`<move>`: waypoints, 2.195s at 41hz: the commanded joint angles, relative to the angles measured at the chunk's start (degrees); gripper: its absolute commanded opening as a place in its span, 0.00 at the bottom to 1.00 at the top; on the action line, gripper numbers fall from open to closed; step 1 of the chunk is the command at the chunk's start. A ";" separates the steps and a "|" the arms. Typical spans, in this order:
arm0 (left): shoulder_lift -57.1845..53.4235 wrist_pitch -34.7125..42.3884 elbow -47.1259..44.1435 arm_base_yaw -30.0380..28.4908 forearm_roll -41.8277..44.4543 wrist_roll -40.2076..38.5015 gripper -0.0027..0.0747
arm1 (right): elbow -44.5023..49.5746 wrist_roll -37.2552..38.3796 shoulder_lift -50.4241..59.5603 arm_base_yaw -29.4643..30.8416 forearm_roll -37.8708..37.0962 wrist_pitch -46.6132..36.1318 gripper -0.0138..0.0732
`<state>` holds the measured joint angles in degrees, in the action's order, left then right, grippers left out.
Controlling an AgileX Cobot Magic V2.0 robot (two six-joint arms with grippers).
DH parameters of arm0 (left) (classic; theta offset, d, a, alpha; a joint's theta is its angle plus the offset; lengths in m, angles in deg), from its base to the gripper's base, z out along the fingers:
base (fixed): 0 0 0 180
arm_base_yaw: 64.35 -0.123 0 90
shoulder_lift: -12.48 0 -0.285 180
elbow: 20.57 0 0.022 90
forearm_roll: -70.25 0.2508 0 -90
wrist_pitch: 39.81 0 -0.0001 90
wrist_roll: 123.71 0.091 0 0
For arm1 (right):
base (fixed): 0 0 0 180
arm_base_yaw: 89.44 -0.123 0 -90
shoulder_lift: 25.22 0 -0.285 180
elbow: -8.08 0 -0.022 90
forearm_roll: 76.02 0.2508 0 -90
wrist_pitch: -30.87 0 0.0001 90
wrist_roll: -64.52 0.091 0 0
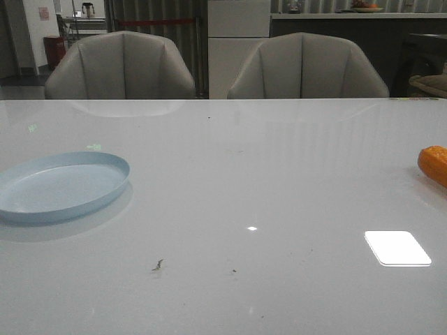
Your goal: Place corn on plate with both arms
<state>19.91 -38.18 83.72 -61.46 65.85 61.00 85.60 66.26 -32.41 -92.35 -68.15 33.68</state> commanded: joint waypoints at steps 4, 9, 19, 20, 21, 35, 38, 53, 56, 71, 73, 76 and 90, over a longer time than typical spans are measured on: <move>0.78 -3.11 8.28 -0.11 0.32 -0.07 0.16 | -9.32 -0.36 0.74 0.10 0.06 2.53 0.23; 6.61 -4.67 13.31 -0.11 0.78 -0.07 0.16 | -14.60 -0.36 -1.50 0.10 0.06 6.54 0.23; 24.08 -4.39 24.87 -0.11 4.40 -0.07 0.16 | -22.18 -0.36 -13.55 0.10 0.06 6.49 0.23; 26.21 -4.39 25.97 -0.11 4.40 -0.07 0.16 | -22.68 -0.36 -15.87 0.10 0.06 6.40 0.23; 28.28 -4.39 26.70 -0.11 4.40 -0.07 0.16 | -23.13 -0.36 -17.29 0.10 0.06 6.40 0.23; 46.38 -7.50 31.22 -0.11 4.40 -0.07 0.21 | -27.71 -0.36 -40.12 0.10 0.06 4.28 0.31; 49.09 -9.57 31.22 -0.11 2.91 -0.07 0.32 | -28.14 -0.36 -44.83 0.10 0.06 2.34 0.46; 61.14 -13.04 35.65 -0.43 0.50 -0.07 0.58 | -28.16 -0.36 -57.70 0.10 0.06 -6.32 0.70; 65.89 -17.53 39.78 -1.22 -2.16 -0.07 0.58 | -28.16 -0.36 -58.62 0.10 0.06 -6.32 0.70; 89.86 -33.77 63.81 -2.07 -2.65 -0.07 0.58 | -28.16 -0.36 -59.09 0.10 0.06 -6.68 0.70; 93.03 -35.15 66.76 -2.07 -2.65 -0.07 0.58 | -28.16 -0.36 -59.09 0.10 0.06 -6.68 0.70; 96.38 -35.50 69.59 -2.07 -2.65 -0.07 0.58 | -28.16 -0.36 -59.09 0.10 0.06 -6.68 0.70; 105.60 -34.86 72.92 -2.07 -2.55 -0.07 0.58 | -28.16 -0.36 -59.09 0.10 0.06 -6.68 0.70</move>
<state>126.79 -75.18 154.79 -63.33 63.92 61.00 59.33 66.26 -92.01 -92.35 -68.15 31.81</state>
